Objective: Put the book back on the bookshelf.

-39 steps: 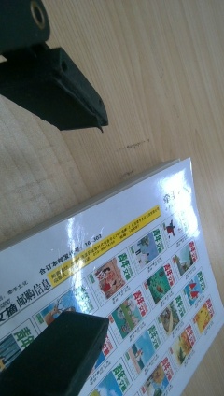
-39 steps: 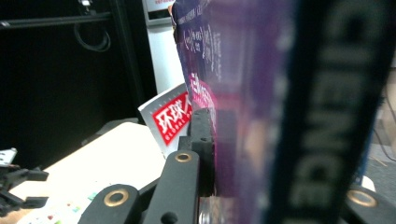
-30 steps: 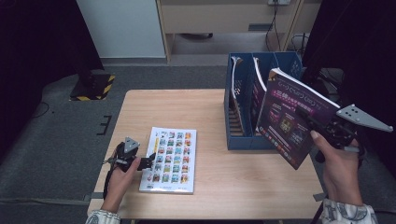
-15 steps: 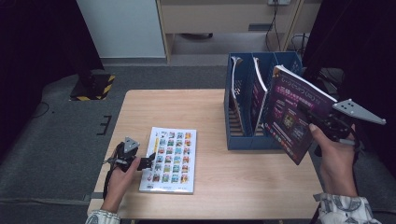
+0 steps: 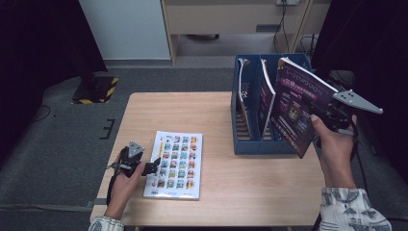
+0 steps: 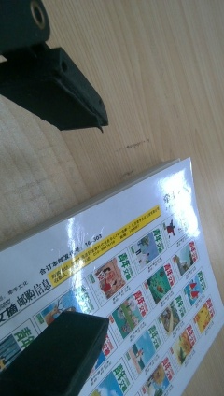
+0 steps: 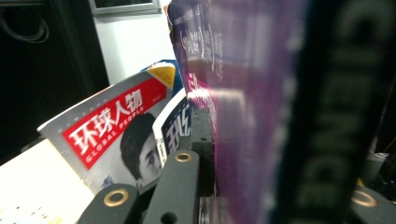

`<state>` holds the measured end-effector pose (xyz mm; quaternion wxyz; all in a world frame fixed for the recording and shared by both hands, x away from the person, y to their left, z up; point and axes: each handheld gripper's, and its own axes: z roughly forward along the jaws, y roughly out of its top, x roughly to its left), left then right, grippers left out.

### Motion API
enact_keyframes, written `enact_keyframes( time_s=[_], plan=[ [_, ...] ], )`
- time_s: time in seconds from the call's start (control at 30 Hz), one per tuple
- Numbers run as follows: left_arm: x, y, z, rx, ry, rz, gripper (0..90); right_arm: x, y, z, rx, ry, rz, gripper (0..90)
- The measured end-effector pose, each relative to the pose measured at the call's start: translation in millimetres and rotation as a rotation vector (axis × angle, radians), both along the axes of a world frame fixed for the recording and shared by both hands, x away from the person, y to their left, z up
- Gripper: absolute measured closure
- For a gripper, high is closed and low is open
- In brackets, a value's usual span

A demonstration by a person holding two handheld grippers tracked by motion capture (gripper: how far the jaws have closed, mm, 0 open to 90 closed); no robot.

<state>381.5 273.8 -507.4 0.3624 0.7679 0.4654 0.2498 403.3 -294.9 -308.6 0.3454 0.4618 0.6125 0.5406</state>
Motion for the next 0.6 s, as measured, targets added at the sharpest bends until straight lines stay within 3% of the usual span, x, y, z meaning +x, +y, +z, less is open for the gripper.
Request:
enact_keyframes(
  time_s=[0.6],
  plan=[
    [-0.1,-0.1,0.5,0.010,-0.003,-0.005,4.4,39.9,21.8,-2.7,-0.016,0.003,-0.064,83.9]
  ],
)
